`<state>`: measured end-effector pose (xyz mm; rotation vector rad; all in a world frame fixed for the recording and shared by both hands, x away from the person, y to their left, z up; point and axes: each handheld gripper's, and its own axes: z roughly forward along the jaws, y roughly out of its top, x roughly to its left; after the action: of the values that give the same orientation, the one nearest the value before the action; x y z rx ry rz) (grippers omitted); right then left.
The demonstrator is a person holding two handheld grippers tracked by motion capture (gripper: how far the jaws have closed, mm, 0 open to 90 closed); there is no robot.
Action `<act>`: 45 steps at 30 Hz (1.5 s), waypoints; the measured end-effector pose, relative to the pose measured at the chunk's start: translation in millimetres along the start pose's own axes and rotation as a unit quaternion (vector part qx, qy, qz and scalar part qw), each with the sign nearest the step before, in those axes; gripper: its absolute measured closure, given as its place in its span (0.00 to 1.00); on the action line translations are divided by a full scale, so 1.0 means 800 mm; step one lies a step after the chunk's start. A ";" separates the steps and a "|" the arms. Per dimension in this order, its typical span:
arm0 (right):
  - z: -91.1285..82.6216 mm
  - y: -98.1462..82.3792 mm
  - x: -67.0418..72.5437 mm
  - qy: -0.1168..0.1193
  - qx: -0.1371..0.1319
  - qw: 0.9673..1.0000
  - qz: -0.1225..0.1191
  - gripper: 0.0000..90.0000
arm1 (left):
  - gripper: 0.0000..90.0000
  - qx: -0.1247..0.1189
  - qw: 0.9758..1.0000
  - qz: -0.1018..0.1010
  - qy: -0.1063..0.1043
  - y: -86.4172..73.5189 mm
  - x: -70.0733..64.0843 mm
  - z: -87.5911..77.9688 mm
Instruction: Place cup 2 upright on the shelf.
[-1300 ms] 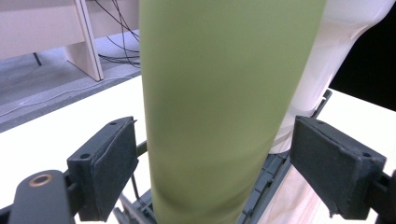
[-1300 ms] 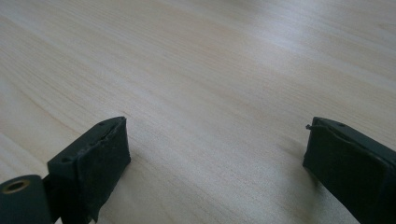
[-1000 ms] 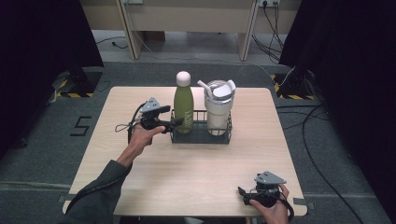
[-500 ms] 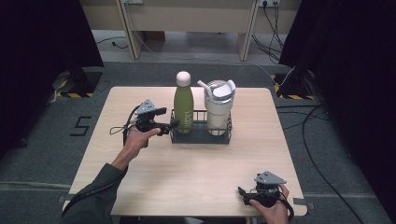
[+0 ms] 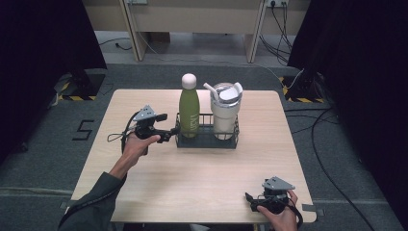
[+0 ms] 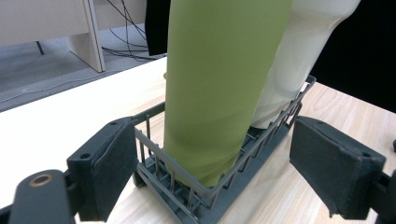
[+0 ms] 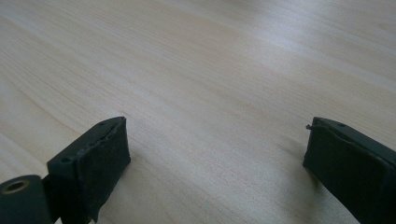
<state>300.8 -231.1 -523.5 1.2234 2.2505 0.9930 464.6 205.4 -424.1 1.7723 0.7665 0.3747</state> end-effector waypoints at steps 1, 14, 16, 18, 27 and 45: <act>0.000 0.000 0.000 0.000 0.000 1.000 0.000 0.08 | 0.16 0.001 1.000 0.001 0.000 -0.001 0.000 -0.002; 0.000 0.000 0.000 0.000 0.000 1.000 0.001 0.08 | 0.16 0.001 1.000 0.002 0.004 -0.011 0.000 -0.024; 0.000 0.000 0.000 0.000 0.000 1.000 0.001 0.08 | 0.16 0.002 1.000 0.001 0.005 -0.013 0.000 -0.026; 0.000 0.000 0.000 0.000 0.000 1.000 0.001 0.08 | 0.16 0.002 1.000 0.001 0.005 -0.014 0.000 -0.027; 0.000 0.000 0.000 0.000 0.000 1.000 0.001 0.08 | 0.16 0.004 1.000 -0.002 0.010 -0.023 0.001 -0.041; 0.000 0.000 0.001 -0.001 -0.001 1.000 0.002 0.07 | 0.16 0.011 1.000 -0.013 0.010 -0.042 -0.001 -0.053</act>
<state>300.7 -230.6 -523.8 1.2266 2.2462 0.9950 428.4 242.0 -441.1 1.7794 0.8086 0.3690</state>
